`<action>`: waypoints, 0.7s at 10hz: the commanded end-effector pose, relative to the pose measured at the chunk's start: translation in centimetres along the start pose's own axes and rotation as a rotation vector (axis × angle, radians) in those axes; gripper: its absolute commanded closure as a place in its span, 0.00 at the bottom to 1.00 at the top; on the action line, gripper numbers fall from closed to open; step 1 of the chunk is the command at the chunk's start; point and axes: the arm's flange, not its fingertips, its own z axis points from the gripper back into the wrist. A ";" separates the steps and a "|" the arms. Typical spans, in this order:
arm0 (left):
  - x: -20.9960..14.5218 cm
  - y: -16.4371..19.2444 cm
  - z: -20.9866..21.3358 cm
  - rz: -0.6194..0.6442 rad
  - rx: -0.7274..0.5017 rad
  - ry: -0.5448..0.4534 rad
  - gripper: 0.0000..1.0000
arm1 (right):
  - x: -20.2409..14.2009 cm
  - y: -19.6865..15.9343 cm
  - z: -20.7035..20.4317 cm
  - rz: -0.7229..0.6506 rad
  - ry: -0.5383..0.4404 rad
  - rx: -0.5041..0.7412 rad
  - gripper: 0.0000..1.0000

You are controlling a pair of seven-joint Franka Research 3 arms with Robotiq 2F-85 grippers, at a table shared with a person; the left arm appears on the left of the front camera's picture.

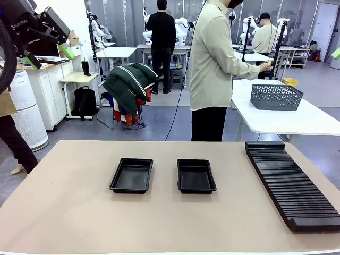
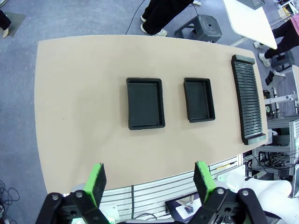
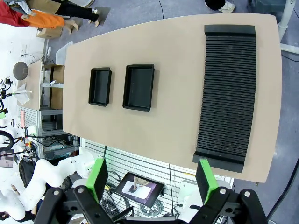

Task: Inspect and transfer BCBs to ESD trays.
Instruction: Pick up the Blank PCB from the PCB Rack and place it in the left ESD tray.

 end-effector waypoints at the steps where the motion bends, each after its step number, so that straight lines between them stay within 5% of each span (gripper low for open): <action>1: 0.0 0.0 0.0 0.002 0.000 0.000 0.00 | 0.1 0.0 0.0 0.006 -0.002 0.004 0.00; 7: 0.0 0.0 0.0 0.002 0.000 0.000 0.00 | 0.1 0.0 0.0 0.006 -0.002 0.004 0.00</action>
